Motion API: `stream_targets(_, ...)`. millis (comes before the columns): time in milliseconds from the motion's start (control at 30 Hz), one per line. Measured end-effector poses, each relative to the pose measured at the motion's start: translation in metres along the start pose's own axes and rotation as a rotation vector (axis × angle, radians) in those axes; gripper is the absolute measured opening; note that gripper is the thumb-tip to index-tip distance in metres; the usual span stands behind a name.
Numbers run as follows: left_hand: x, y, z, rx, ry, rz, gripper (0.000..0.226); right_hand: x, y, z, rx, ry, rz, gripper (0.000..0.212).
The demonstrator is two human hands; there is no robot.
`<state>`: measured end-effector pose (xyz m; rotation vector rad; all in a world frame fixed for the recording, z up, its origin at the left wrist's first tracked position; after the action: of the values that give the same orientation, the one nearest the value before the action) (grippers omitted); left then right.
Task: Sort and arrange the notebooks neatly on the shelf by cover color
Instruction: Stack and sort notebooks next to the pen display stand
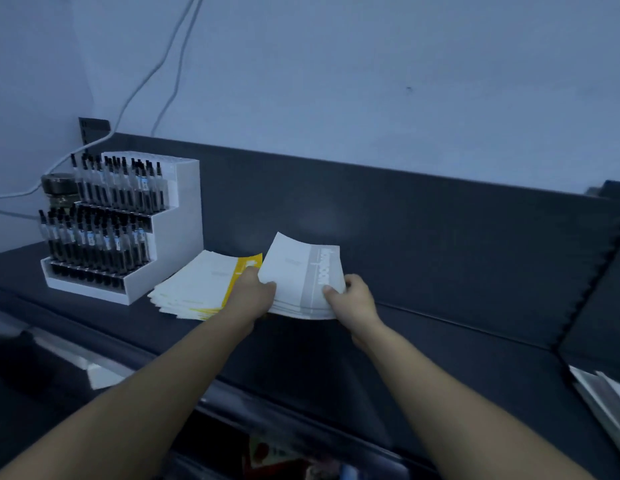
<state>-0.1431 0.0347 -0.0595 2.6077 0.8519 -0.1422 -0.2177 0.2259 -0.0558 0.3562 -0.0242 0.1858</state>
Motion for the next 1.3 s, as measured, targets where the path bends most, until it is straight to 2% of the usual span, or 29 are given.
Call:
stream_targets(167, 0.054, -0.056, -0.038, -0.001, -0.049, 0.008, 0.026, 0.030, 0.079, -0.027, 0.028, 0.022, -0.054, 0.025)
stream_targets(300, 0.097, -0.105, -0.062, 0.060, -0.049, 0.065, 0.015, 0.055, 0.142, -0.049, 0.047, 0.016, -0.096, 0.023)
stream_targets(433, 0.131, -0.149, -0.085, 0.099, -0.059, 0.122, 0.014, 0.074, 0.199, -0.069, 0.071, -0.012, -0.162, 0.023)
stream_targets(800, 0.186, -0.246, -0.133, 0.127, -0.144, 0.343, 0.018, 0.133, 0.307, -0.113, 0.059, -0.127, -0.371, 0.013)
stream_targets(1000, 0.226, -0.294, -0.163, 0.153, -0.193, 0.442, 0.012, 0.173, 0.364, -0.131, 0.081, -0.181, -0.485, 0.026)
stream_targets(1133, 0.253, -0.330, -0.185, 0.144, -0.225, 0.485, 0.012, 0.197, 0.408, -0.143, 0.118, -0.189, -0.540, 0.025)
stream_targets(1300, 0.290, -0.387, -0.216, 0.099, -0.255, 0.542, 0.021, 0.222, 0.476, -0.163, 0.142, -0.206, -0.614, 0.028)
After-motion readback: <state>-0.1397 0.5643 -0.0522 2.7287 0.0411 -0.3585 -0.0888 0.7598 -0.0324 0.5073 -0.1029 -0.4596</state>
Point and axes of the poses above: each hand's wrist, its own x-axis away from the middle knuckle, its own y-axis out of the back of the hand, z = x × y, the point moved 10 cm from there along -x, towards the middle knuckle, and after that the axes turned 9 degrees about -y, right-handed, at the moved point
